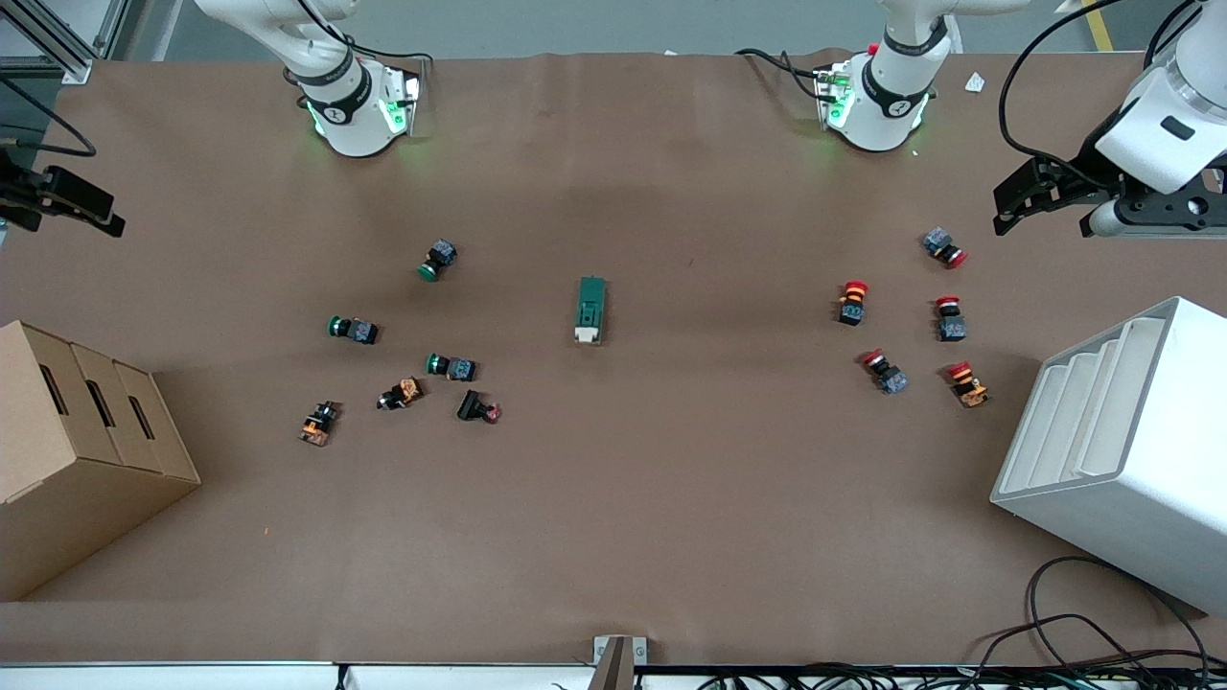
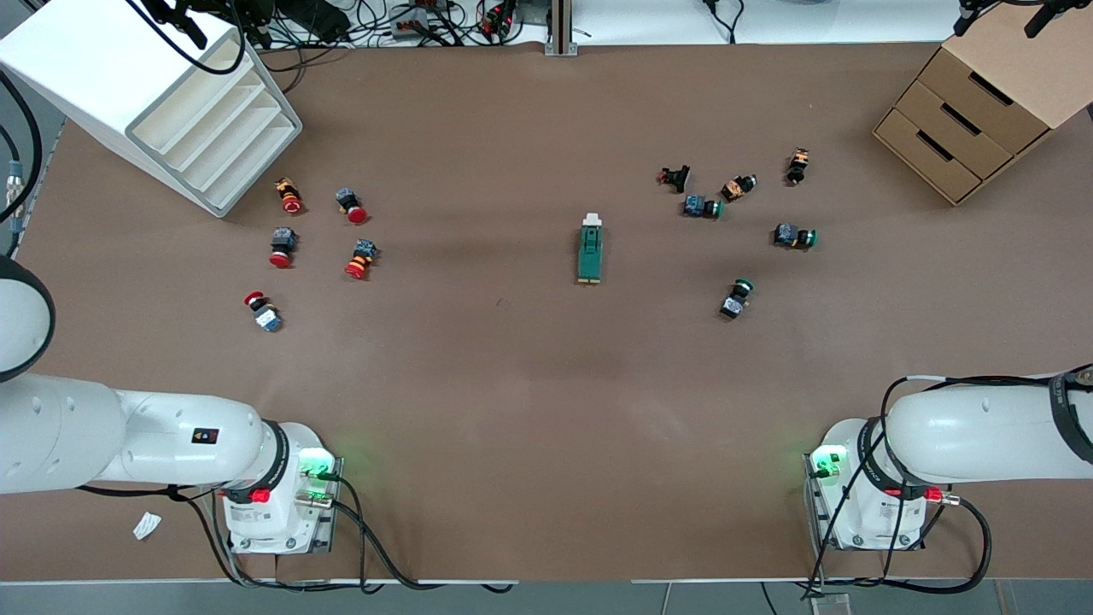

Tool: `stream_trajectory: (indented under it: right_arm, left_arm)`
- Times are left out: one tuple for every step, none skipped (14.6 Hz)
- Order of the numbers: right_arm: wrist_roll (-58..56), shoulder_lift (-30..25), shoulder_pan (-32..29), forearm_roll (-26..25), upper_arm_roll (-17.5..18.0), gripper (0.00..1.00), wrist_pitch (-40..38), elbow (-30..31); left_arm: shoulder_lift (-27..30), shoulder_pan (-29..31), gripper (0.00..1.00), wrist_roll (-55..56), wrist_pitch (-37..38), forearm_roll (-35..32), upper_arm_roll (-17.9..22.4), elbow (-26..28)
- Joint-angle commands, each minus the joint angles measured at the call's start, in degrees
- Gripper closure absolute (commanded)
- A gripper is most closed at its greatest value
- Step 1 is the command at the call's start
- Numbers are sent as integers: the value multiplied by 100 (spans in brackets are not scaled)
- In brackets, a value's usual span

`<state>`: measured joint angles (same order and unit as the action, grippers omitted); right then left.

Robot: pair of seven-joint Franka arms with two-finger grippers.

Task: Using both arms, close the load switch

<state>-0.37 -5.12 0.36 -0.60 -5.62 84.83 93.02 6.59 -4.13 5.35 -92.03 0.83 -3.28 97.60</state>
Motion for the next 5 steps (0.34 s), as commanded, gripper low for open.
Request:
stream_trajectory:
  right_arm:
    - [-42, -349, -107, 8, 61, 0, 95, 305]
    - [-42, -358, -107, 8, 70, 0, 104, 305]
    - [-42, -358, -107, 8, 70, 0, 113, 331]
    - [-42, -350, -115, 8, 70, 0, 139, 331]
    - [-42, -332, -115, 8, 70, 0, 157, 322]
  left_arm:
    - [-70, -9, 0, 1, 132, -74, 11, -162]
    - [-70, -9, 0, 9, 132, -74, 2, -162]
    - [-70, -9, 0, 9, 132, -74, 2, -162]
    - [-70, 0, 0, 1, 132, -74, 2, -153]
    - [-70, 0, 0, 1, 141, -74, 2, -162]
